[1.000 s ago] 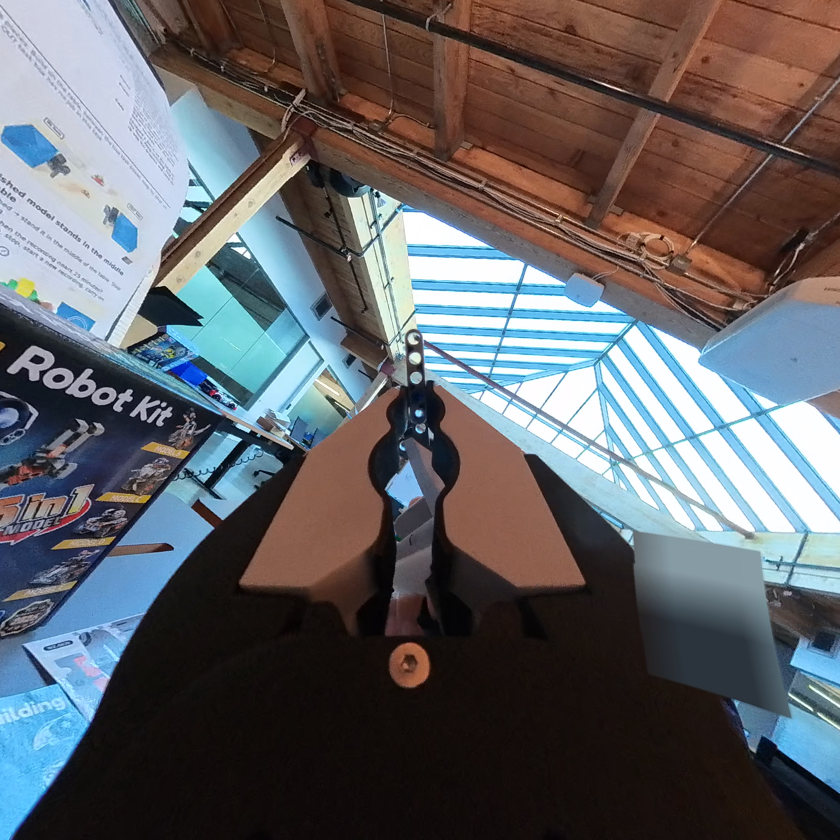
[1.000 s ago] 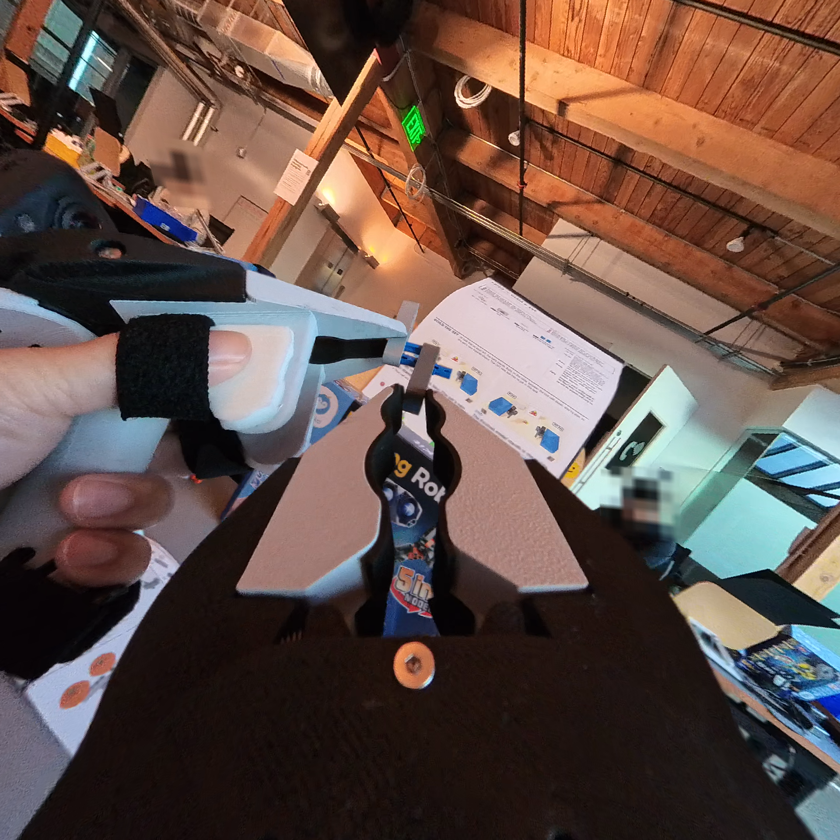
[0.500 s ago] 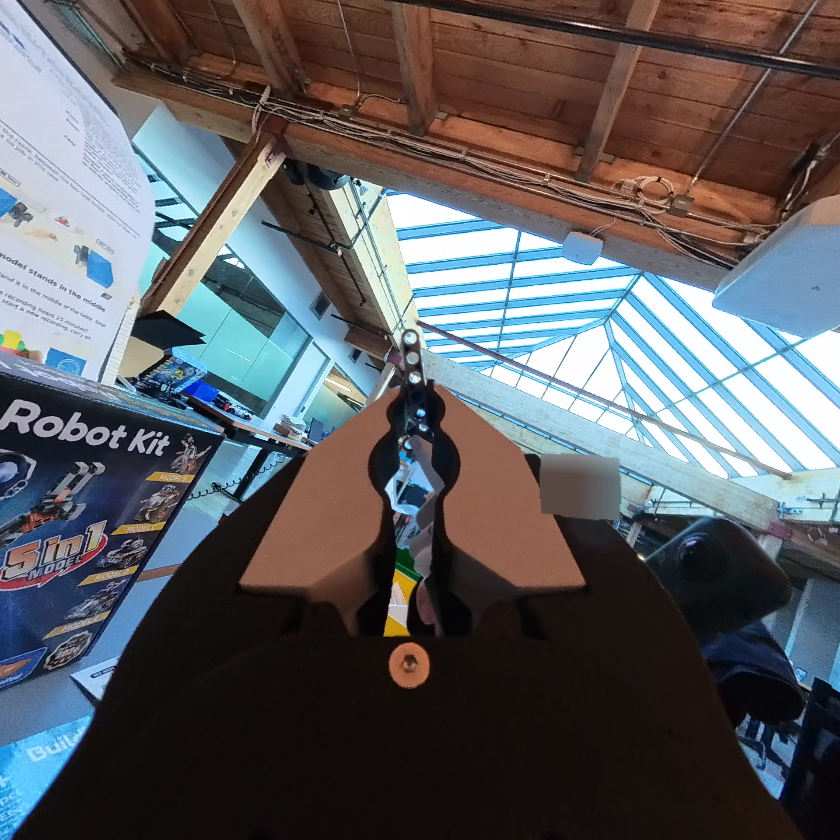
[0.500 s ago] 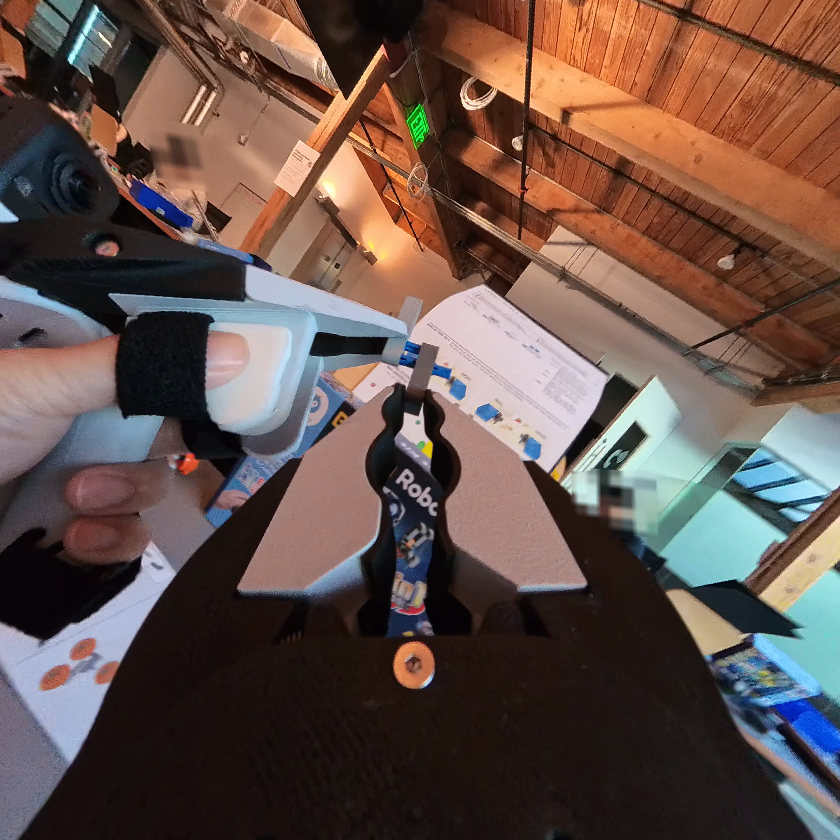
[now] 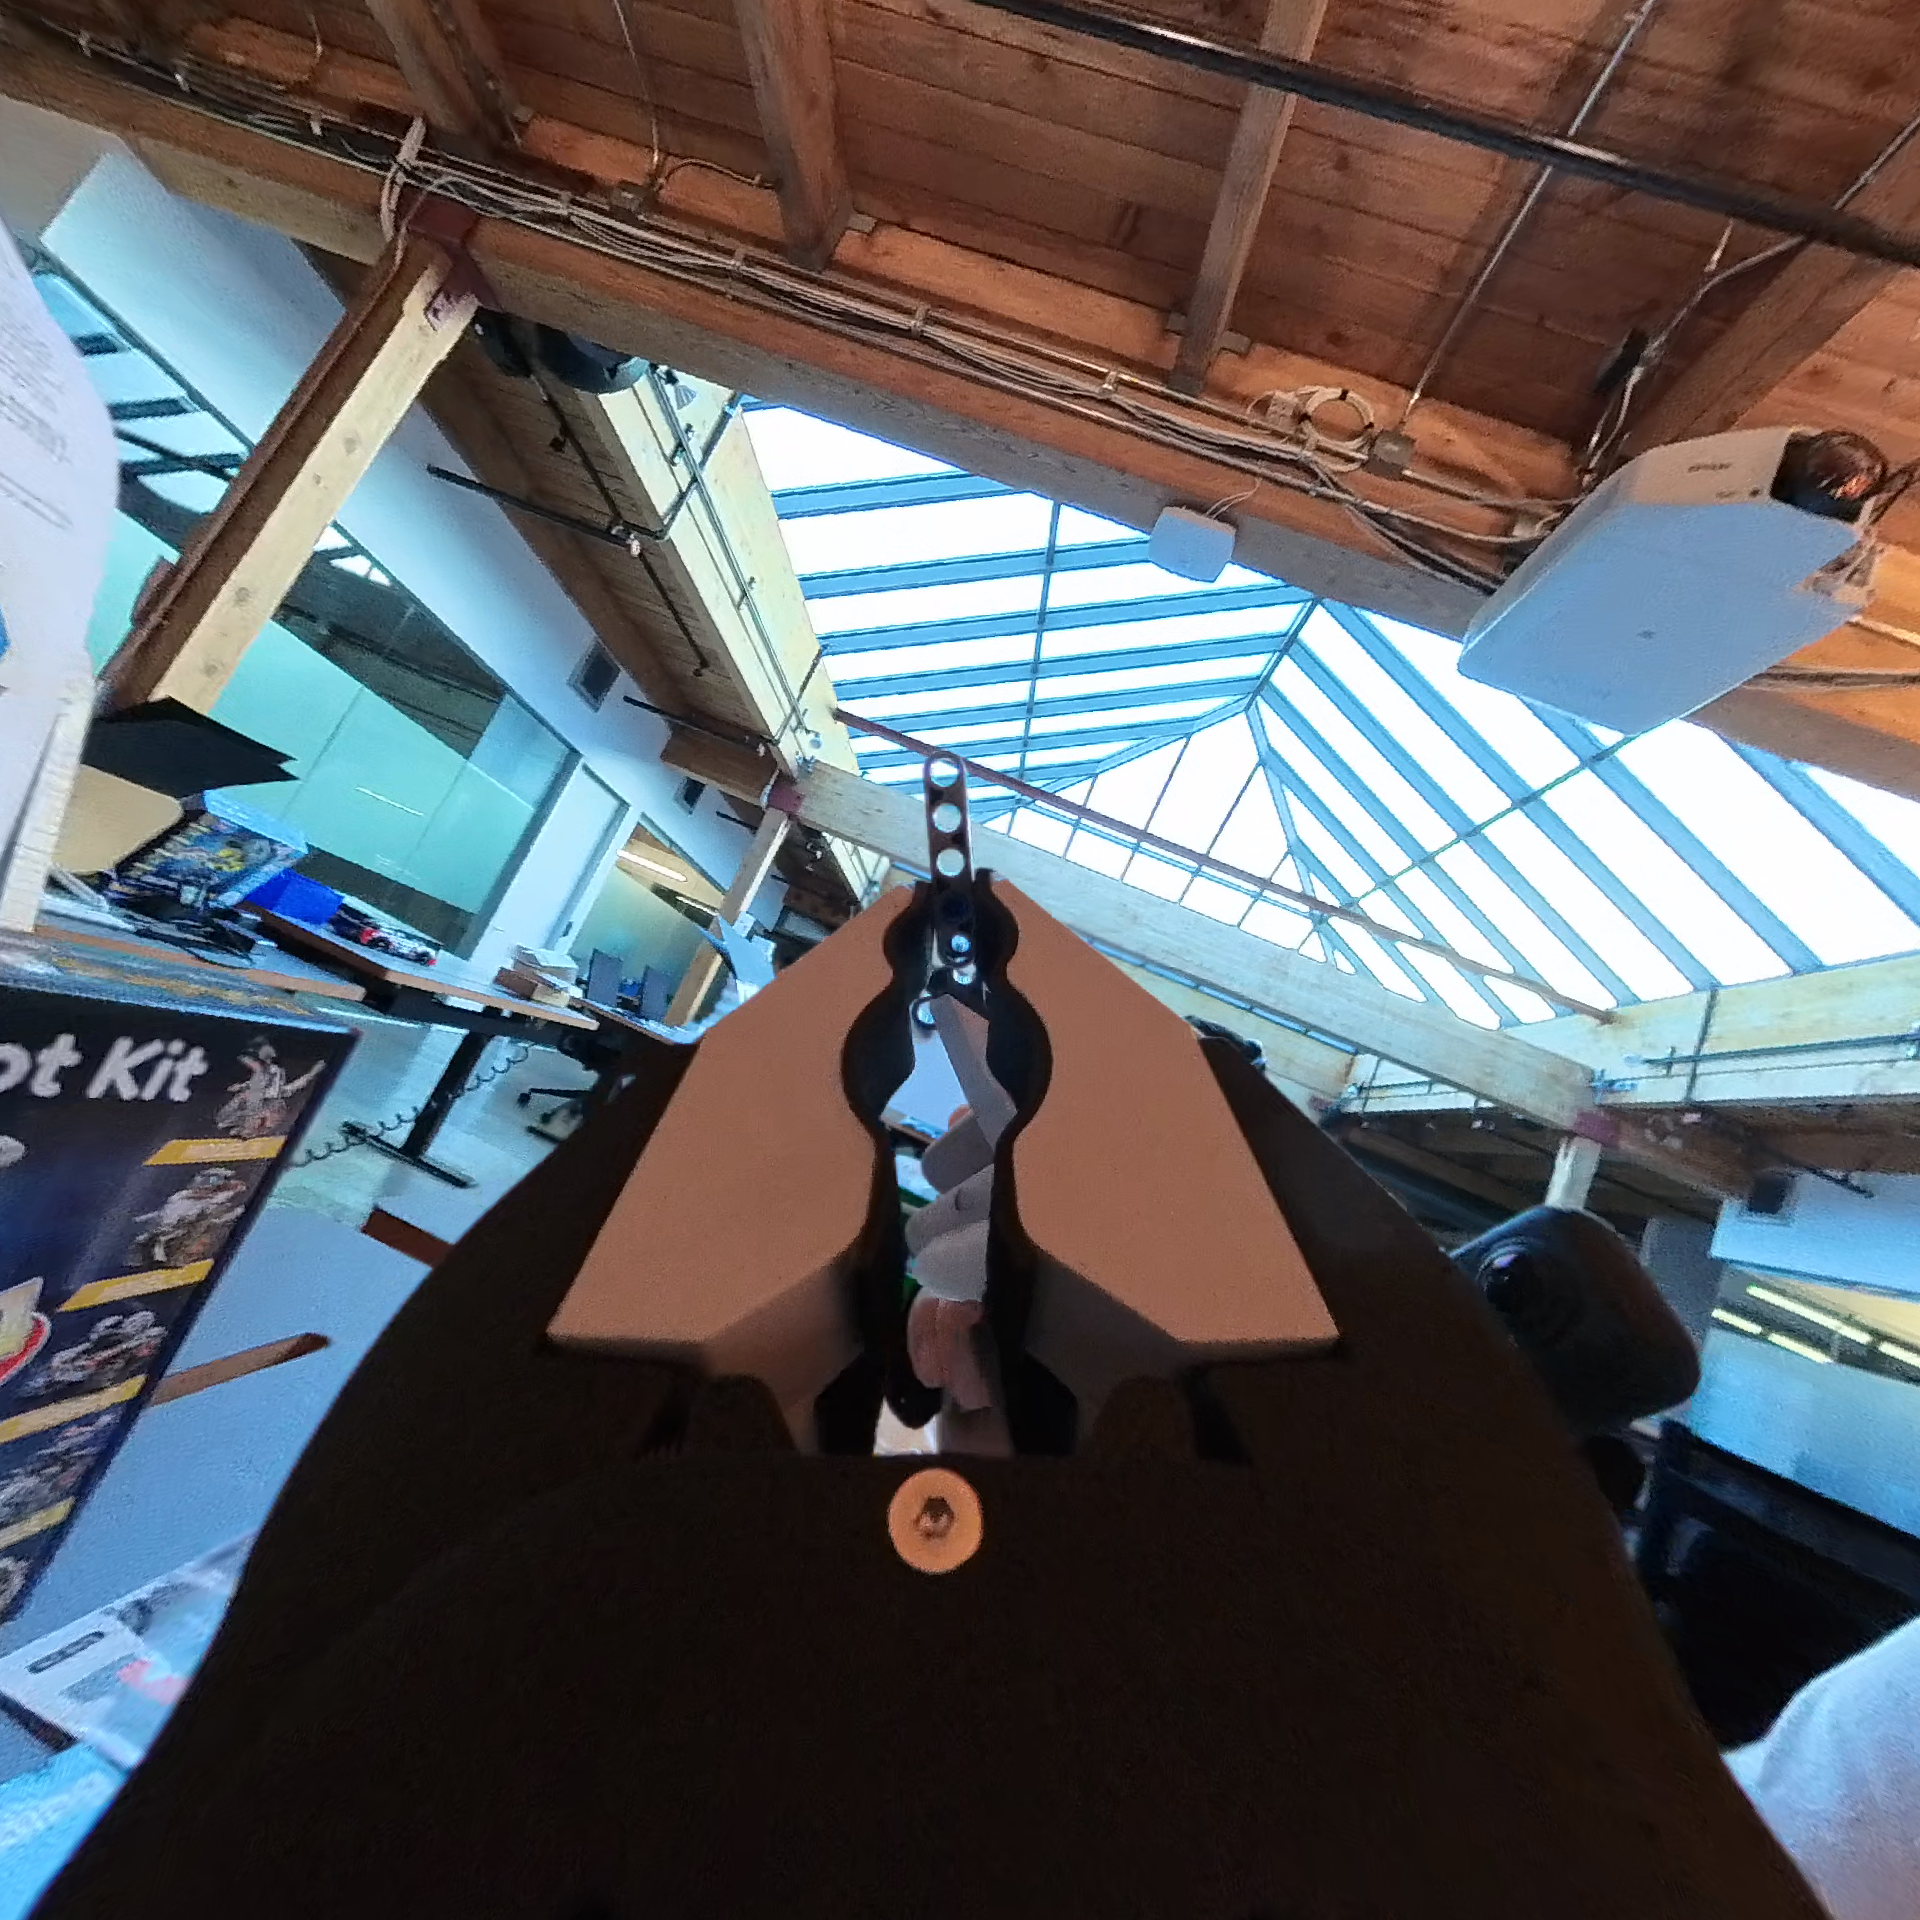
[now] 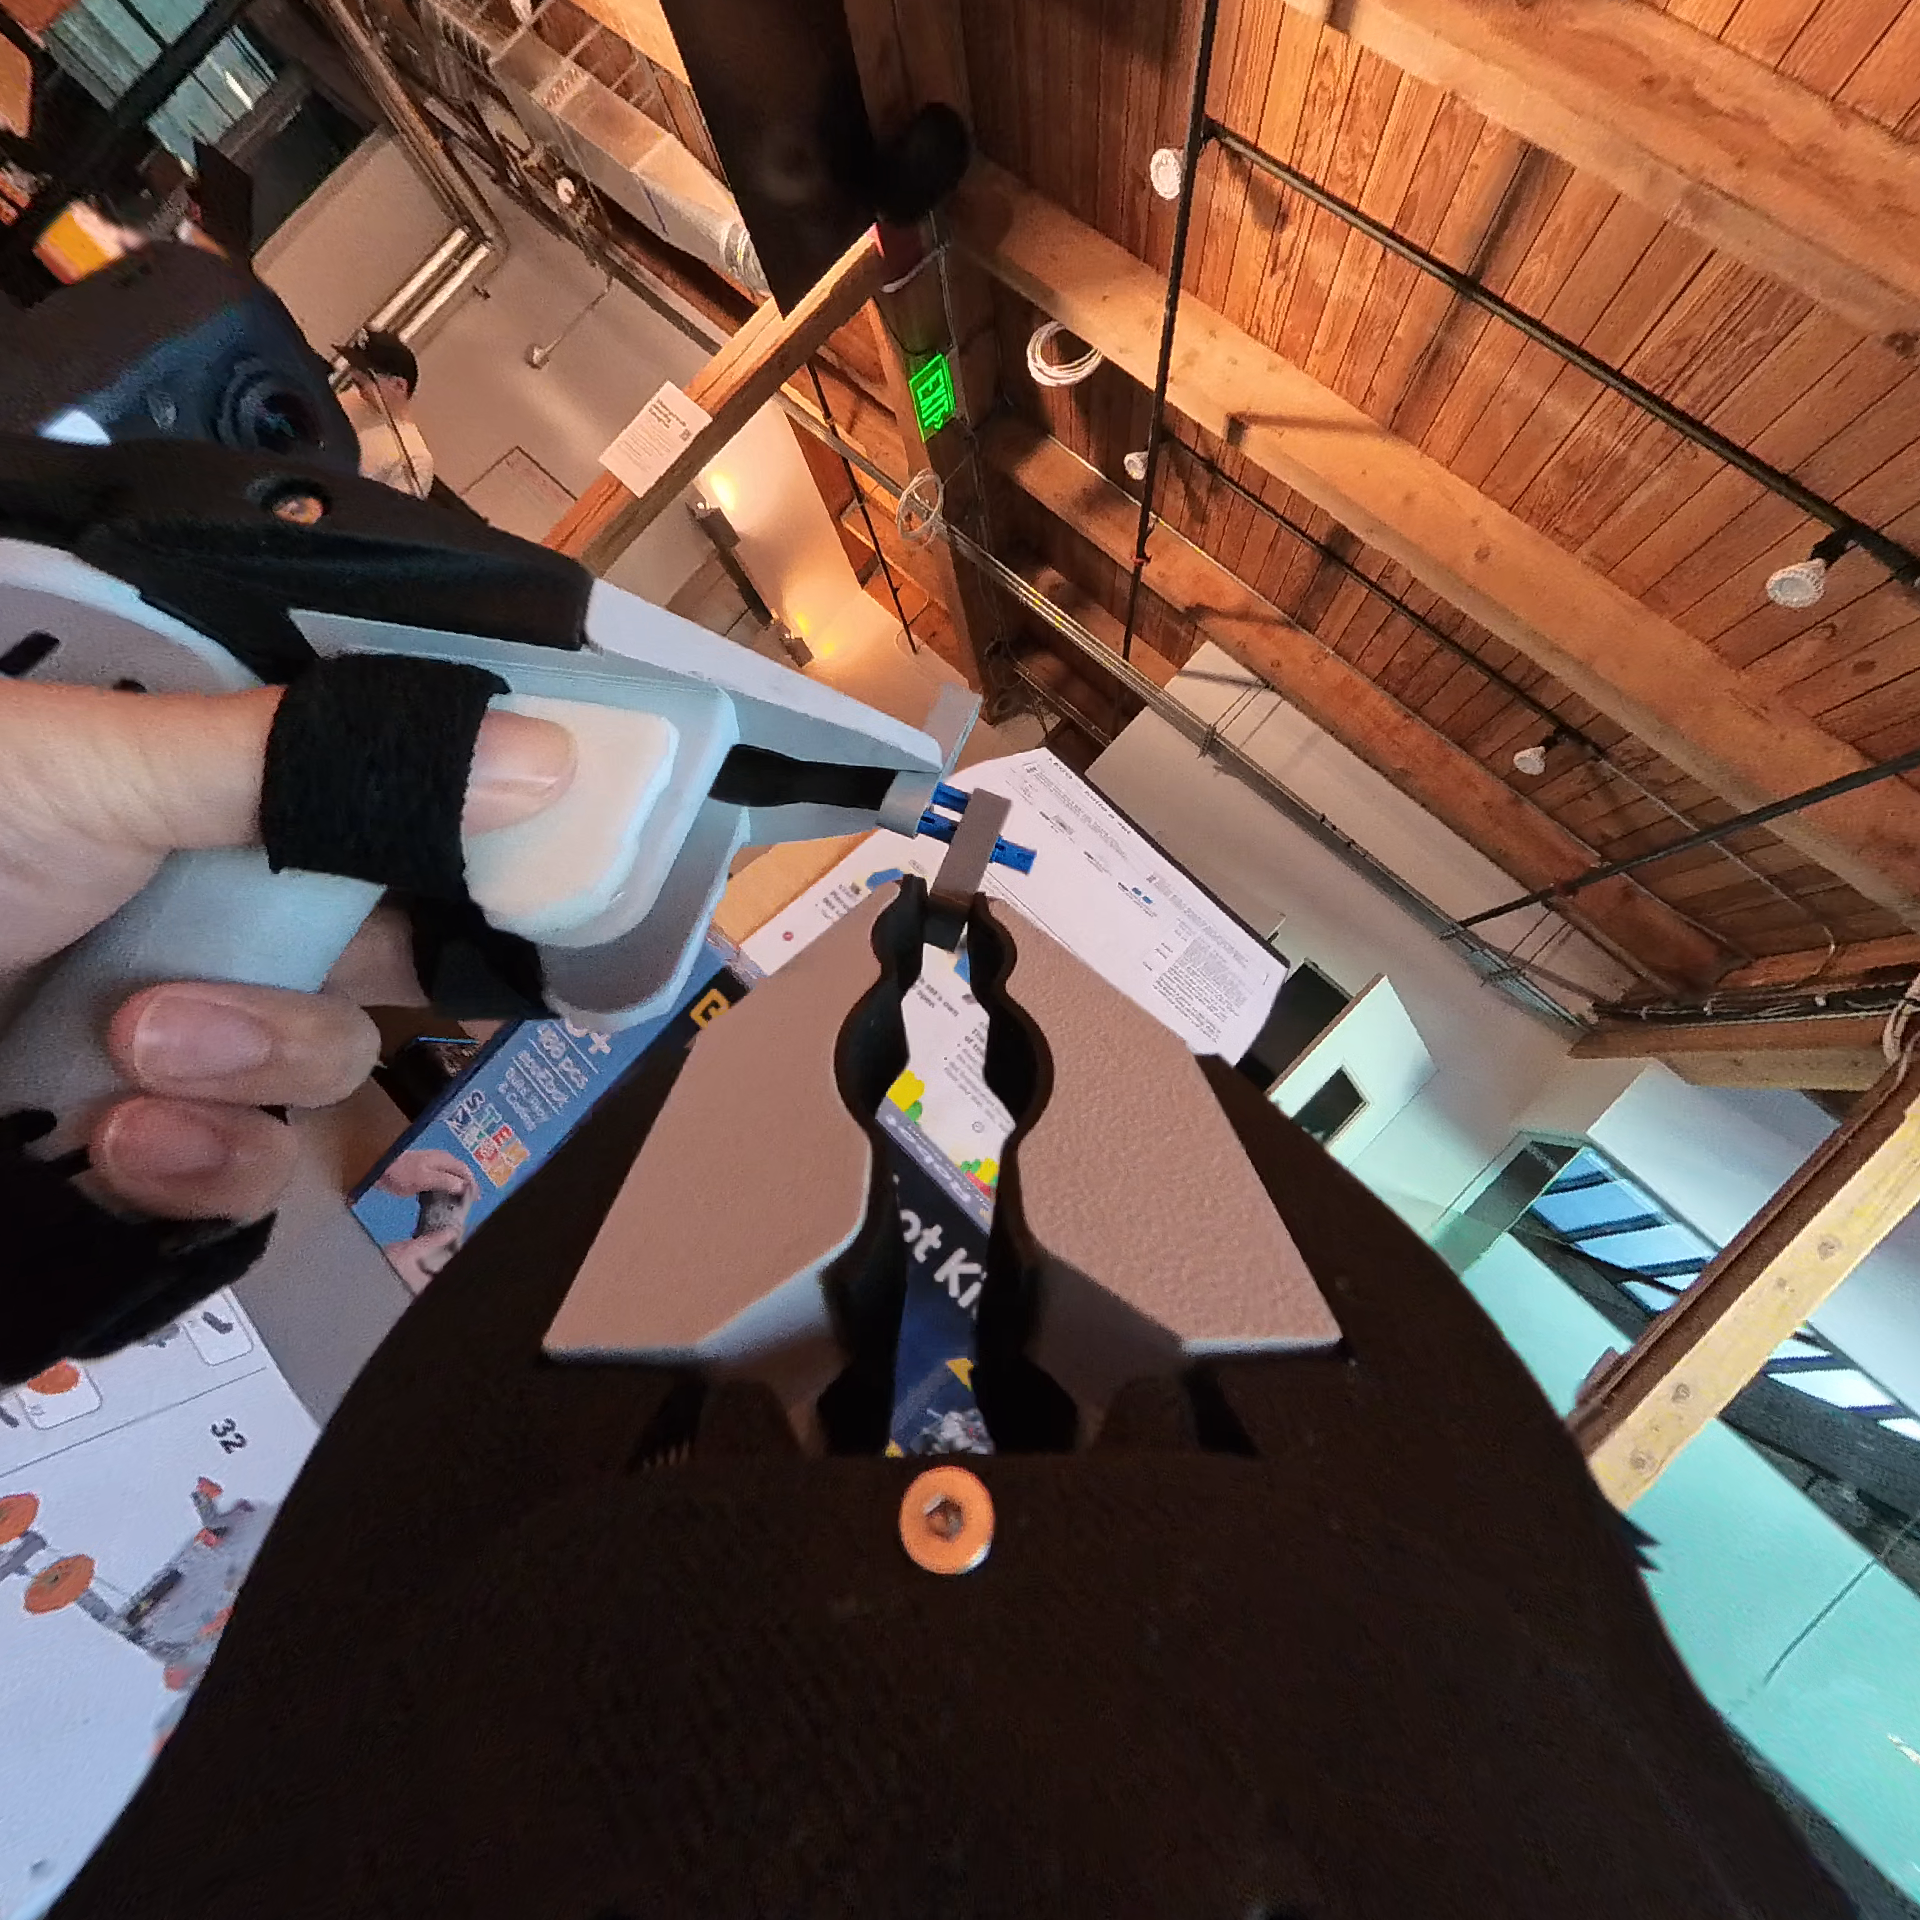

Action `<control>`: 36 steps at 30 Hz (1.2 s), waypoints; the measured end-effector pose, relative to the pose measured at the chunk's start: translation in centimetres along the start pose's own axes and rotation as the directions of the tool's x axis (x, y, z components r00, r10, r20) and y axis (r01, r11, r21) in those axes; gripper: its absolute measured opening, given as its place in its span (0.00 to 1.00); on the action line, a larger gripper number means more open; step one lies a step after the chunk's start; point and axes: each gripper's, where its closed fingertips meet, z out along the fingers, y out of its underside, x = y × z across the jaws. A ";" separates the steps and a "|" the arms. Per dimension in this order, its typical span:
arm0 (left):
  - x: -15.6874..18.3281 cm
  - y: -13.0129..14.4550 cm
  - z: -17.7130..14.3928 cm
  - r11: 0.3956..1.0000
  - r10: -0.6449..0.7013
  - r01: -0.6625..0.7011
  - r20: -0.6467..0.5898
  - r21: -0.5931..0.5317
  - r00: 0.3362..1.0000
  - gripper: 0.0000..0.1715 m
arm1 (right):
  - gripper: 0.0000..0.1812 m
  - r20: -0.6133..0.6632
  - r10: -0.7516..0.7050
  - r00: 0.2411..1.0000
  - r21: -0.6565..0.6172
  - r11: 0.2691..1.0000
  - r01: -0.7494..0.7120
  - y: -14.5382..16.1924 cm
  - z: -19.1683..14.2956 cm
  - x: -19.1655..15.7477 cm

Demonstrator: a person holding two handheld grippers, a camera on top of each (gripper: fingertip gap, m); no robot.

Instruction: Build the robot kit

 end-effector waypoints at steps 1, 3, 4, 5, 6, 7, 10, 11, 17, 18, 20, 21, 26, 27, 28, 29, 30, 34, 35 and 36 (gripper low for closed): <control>-0.1 0.0 0.0 1.000 -0.020 0.020 0.000 0.004 1.000 0.02 | 0.03 -0.004 -0.024 1.000 -0.001 1.000 0.024 0.0 0.0 0.0; 0.0 0.0 0.1 0.998 -0.057 0.057 -0.009 0.021 0.998 0.03 | 0.03 -0.014 -0.043 0.999 -0.006 0.999 0.043 0.0 0.0 0.1; -0.2 0.0 0.0 0.998 -0.054 0.054 0.000 0.040 0.999 0.03 | 0.03 -0.010 -0.044 0.999 -0.021 0.999 0.044 0.1 0.1 0.0; -0.1 -0.1 0.0 0.998 -0.036 0.036 -0.002 0.053 0.999 0.03 | 0.03 -0.015 -0.055 0.998 -0.022 0.998 0.055 -0.1 0.1 0.0; -0.1 -0.1 -0.1 0.998 -0.025 0.025 -0.002 0.055 1.000 0.03 | 0.03 -0.015 -0.059 0.998 -0.030 0.998 0.058 0.0 0.1 0.0; -0.3 -0.2 -0.2 0.998 -0.012 0.011 0.008 0.058 1.000 0.02 | 0.03 -0.005 -0.039 0.999 -0.042 0.998 0.039 0.1 0.3 -0.2; -0.2 -0.3 -0.3 0.997 0.033 -0.034 0.016 0.064 0.999 0.03 | 0.03 -0.003 -0.046 0.999 -0.030 0.999 0.046 0.0 0.3 -0.4; -0.2 -0.3 -0.3 0.998 0.027 -0.028 0.012 0.062 1.000 0.03 | 0.03 0.001 -0.052 0.999 -0.026 0.998 0.052 -0.1 0.3 -0.5; -0.4 0.0 -0.3 0.996 0.080 -0.082 0.059 0.042 0.995 0.03 | 0.03 0.004 -0.040 0.999 -0.036 0.999 0.040 0.3 0.4 -0.3; -0.4 -0.1 -0.3 0.993 0.099 -0.103 0.070 0.050 0.993 0.03 | 0.03 -0.003 -0.041 0.999 -0.036 0.999 0.041 0.3 0.4 -0.4; -0.4 -0.2 -0.4 0.988 0.133 -0.140 0.095 0.068 0.986 0.03 | 0.03 -0.027 -0.048 0.999 -0.053 0.998 0.046 0.2 0.5 -0.4; -0.2 -0.3 -0.5 0.985 0.145 -0.153 0.099 0.080 0.984 0.03 | 0.03 -0.035 -0.048 0.998 -0.046 0.998 0.046 -0.1 0.5 -0.5; 0.3 -0.8 -0.8 0.984 0.096 -0.104 0.058 0.145 0.994 0.02 | 0.03 -0.046 -0.049 0.998 -0.027 0.998 0.048 -0.7 0.5 -0.8; 0.5 -0.9 -0.8 0.984 0.070 -0.072 0.021 0.164 0.997 0.02 | 0.03 -0.041 -0.033 0.999 -0.010 0.999 0.032 -1.0 0.5 -0.7; 0.7 -1.0 -0.8 0.983 0.036 -0.033 -0.012 0.180 0.999 0.03 | 0.03 -0.039 -0.025 0.999 -0.012 1.000 0.024 -1.1 0.4 -0.7; 0.7 -1.0 -0.8 0.982 -0.003 0.011 -0.044 0.187 0.999 0.02 | 0.03 -0.039 -0.030 0.999 -0.017 0.999 0.030 -1.2 0.4 -0.6; 0.8 -1.1 -0.8 0.981 -0.032 0.047 -0.077 0.189 0.996 0.03 | 0.03 -0.039 -0.037 0.999 -0.015 0.999 0.037 -1.4 0.4 -0.6; 1.4 -1.4 -0.9 0.970 -0.079 0.114 -0.163 0.214 0.983 0.03 | 0.03 -0.035 0.017 0.999 -0.023 1.000 -0.018 -2.0 0.4 -0.4; 1.5 -1.6 -1.0 0.966 -0.084 0.123 -0.174 0.228 0.981 0.03 | 0.03 -0.034 0.016 0.999 -0.027 0.999 -0.017 -2.2 0.4 -0.5; 1.7 -1.6 -1.1 0.963 -0.090 0.135 -0.192 0.235 0.977 0.03 | 0.03 -0.036 0.006 0.999 -0.026 1.000 -0.007 -2.4 0.4 -0.5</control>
